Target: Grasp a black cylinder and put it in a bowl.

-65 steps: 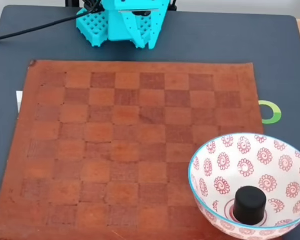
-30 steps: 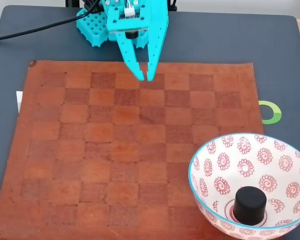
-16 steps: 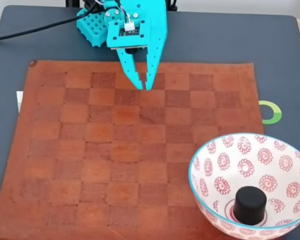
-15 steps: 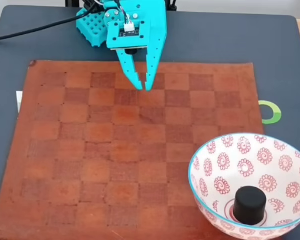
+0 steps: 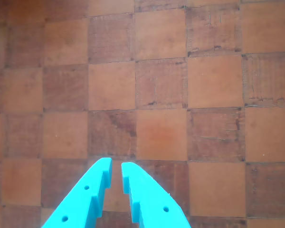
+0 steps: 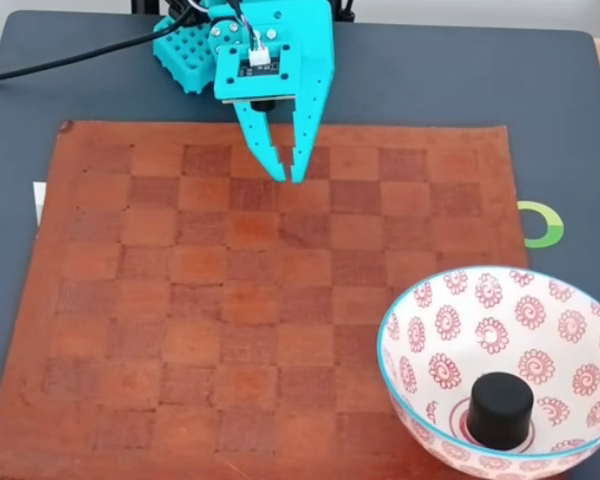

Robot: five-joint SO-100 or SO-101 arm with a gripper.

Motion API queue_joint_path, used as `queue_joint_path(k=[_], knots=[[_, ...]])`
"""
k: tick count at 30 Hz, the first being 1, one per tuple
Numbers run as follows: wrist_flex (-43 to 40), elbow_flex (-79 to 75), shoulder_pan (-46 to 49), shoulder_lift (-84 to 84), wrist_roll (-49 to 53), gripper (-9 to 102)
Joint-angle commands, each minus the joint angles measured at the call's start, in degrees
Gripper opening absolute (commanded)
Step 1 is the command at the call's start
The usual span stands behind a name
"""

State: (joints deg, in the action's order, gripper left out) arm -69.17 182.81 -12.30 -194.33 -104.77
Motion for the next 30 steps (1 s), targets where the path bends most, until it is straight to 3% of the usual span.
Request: queue_joint_path(k=[1, 30], knots=[[0.62, -0.18, 0.18, -2.90, 0.44, 0], [0.70, -0.18, 0.35, -2.90, 0.44, 0]])
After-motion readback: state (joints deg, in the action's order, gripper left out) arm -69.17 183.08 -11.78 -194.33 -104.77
